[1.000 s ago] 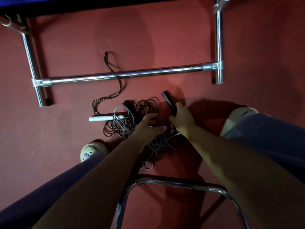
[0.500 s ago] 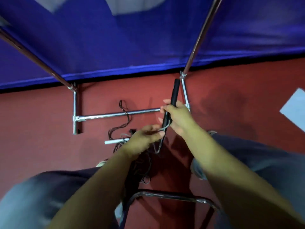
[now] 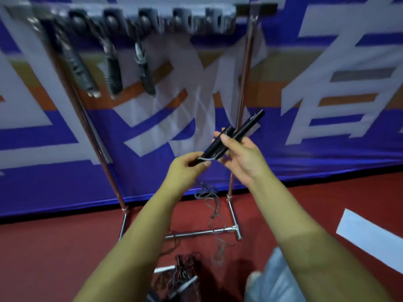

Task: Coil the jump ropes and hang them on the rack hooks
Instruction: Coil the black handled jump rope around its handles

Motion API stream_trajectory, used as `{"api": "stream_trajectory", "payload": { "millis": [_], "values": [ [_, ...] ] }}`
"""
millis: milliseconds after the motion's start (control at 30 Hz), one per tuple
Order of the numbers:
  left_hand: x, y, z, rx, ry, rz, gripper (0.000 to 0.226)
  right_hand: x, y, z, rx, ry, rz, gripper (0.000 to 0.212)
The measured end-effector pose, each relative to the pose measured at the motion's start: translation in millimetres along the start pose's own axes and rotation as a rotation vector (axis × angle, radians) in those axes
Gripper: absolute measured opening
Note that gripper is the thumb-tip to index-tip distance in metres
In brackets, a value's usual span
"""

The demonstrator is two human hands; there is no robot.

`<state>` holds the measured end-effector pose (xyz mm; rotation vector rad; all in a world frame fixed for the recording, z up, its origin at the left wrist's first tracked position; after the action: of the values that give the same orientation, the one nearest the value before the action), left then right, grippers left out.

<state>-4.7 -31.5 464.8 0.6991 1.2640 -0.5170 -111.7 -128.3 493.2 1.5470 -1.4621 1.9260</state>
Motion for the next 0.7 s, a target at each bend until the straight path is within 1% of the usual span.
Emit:
{"api": "stream_trajectory", "payload": {
  "millis": [100, 167, 200, 267, 367, 433, 533, 600, 633, 700],
  "values": [
    [-30, 7, 0, 0.126, -0.028, 0.081, 0.020, 30, -15, -14, 0.021, 0.112, -0.076, 0.014],
    [-46, 13, -6, 0.211, -0.019, 0.081, 0.034, 41, -21, -20, 0.045, 0.159, -0.133, 0.014],
    [-52, 16, -7, 0.228, -0.020, 0.061, 0.039, 44, -24, -21, 0.061, 0.178, -0.158, 0.015],
    [-63, 21, -9, 0.209, -0.034, 0.028, 0.037, 47, -29, -24, 0.102, 0.211, -0.211, 0.018],
    [-65, 24, -6, 0.153, -0.095, 0.143, 0.019, 42, -36, -24, 0.128, 0.224, -0.294, 0.023],
    [-63, 25, -1, 0.142, -0.120, 0.232, 0.019, 39, -39, -22, 0.135, 0.235, -0.350, 0.025],
    [-62, 27, 8, 0.137, -0.107, 0.254, 0.014, 36, -39, -15, 0.154, 0.239, -0.403, 0.025],
    [-62, 30, 11, 0.115, -0.111, 0.265, 0.011, 37, -37, -11, 0.125, 0.280, -0.492, 0.025],
    [-62, 32, 13, 0.083, -0.114, 0.269, 0.009, 39, -36, -11, 0.101, 0.322, -0.551, 0.024],
    [-62, 37, 18, -0.008, -0.095, 0.228, 0.012, 44, -33, -10, 0.063, 0.405, -0.663, 0.021]
  ]
}}
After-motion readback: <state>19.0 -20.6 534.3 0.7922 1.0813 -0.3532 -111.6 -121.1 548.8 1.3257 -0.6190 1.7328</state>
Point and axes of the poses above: each hand's wrist, its own z-axis towards the middle knuckle, its own y-axis out of the back of the hand, x = y × z, the point moved 3 cm from there along z, towards the middle knuckle, and after that the axes turned 9 degrees about -x, right-handed, at the moved point
